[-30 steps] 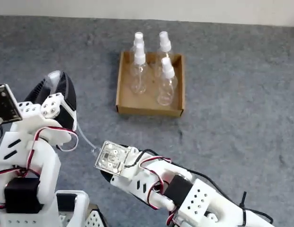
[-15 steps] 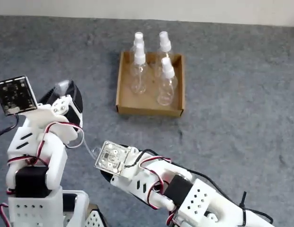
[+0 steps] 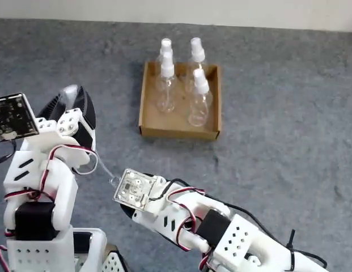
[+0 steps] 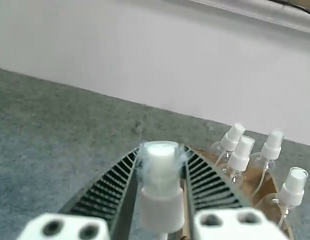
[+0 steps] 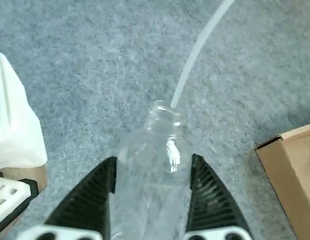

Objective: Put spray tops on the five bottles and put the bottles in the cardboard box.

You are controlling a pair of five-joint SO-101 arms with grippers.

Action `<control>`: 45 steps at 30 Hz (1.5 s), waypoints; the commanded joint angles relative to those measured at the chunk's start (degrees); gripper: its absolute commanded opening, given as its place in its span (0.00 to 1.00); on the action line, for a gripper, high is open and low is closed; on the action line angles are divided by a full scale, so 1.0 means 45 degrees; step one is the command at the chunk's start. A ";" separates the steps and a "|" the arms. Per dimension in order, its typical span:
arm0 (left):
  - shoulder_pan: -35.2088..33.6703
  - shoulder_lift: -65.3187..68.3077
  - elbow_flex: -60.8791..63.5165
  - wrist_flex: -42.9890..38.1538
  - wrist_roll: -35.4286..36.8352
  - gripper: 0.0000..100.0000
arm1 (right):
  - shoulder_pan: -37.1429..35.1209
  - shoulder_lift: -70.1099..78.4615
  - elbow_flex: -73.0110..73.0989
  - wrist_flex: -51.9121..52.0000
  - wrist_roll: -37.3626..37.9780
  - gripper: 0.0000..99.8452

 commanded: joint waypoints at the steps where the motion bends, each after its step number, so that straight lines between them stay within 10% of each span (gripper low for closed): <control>1: 0.0518 -0.0068 -0.0518 0.0352 0.0195 0.00 | -0.0068 -0.0264 -0.0088 -0.0322 -0.0098 0.00; 14: 0.1768 -0.0088 0.0987 0.2071 0.0176 0.00 | 0.0498 -0.0811 -0.0147 -0.0283 -0.0098 0.00; 21: 0.2335 -0.0088 0.1065 0.2090 0.0156 0.00 | 0.3487 -0.0967 -0.0537 -0.2706 -0.2618 0.00; 45: 0.3409 -0.0088 0.2530 0.1309 -0.0391 0.09 | 0.2823 0.1338 -0.2452 -0.3253 -0.2618 0.00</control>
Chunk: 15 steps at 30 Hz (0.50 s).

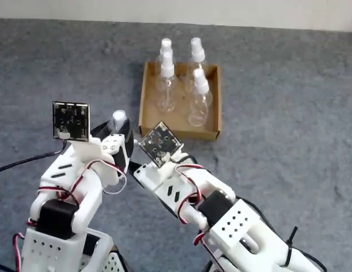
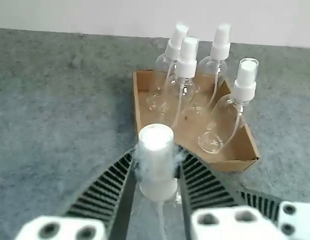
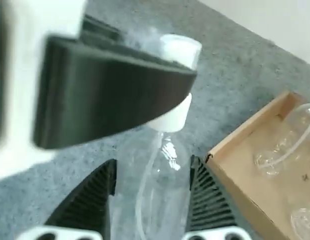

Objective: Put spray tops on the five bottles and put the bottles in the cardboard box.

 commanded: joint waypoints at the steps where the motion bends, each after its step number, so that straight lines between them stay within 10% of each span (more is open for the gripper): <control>1: 0.0127 0.0107 -0.0010 0.0000 -0.0098 0.11 | -0.0107 -0.0147 -0.1377 -0.0088 -0.0078 0.00; 15: -0.0869 0.0107 -0.2217 0.1172 -0.0899 0.14 | 0.0811 -0.0147 -0.1280 -0.0811 -0.0078 0.00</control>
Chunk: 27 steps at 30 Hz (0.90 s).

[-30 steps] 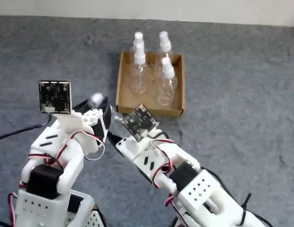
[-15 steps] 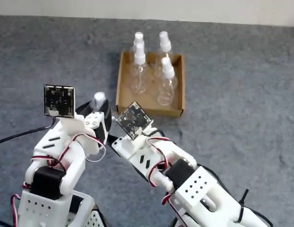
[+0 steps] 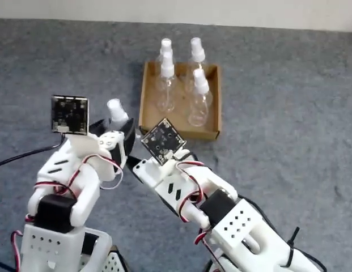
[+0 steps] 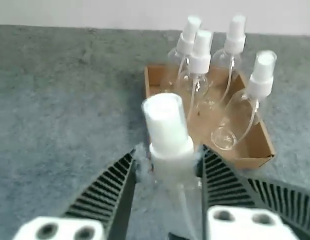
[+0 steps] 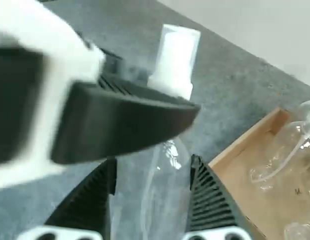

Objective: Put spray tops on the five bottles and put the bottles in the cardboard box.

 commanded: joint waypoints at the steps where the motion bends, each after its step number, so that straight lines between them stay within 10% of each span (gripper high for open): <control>1: -0.0303 -0.0088 -0.2002 0.1289 -0.0176 0.14 | 0.0752 -0.0107 -0.0850 -0.0889 -0.0039 0.00; 12: -0.0322 -0.0088 -0.3839 0.3458 -0.1621 0.14 | 0.0967 -0.0107 -0.0928 -0.1006 -0.0039 0.00; 27: 0.0381 -0.5363 0.2940 0.2286 -0.4142 0.24 | 0.1827 0.2198 -0.5812 0.1748 -0.0137 0.00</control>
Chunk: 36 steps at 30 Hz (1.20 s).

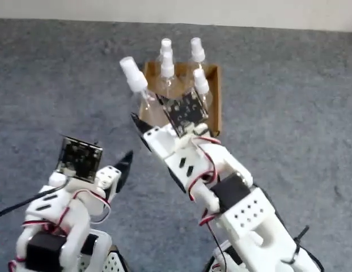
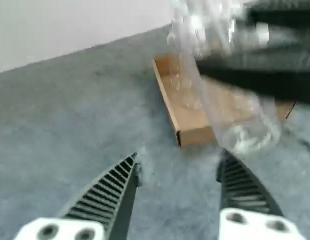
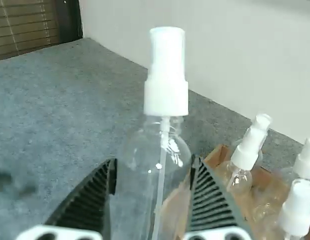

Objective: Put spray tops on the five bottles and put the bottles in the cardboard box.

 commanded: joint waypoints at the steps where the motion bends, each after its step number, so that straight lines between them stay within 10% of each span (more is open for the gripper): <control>1: 0.0850 -0.1143 0.1846 -0.1426 -0.0137 0.24 | 0.0088 0.1280 -0.2276 0.0811 -0.0195 0.00; 19: -0.0713 0.1592 0.2530 -0.5177 -0.0137 0.24 | -0.1006 0.0830 -0.4659 0.4210 -0.0801 0.00; 30: -0.0752 0.1670 0.2569 -0.4532 -0.0156 0.23 | 0.0752 0.1260 -0.3858 0.3604 -0.0488 0.00; 36: -0.3253 0.1768 0.2745 -0.3731 -0.0176 0.23 | 0.1670 0.2842 -0.3780 0.2393 -0.0469 0.00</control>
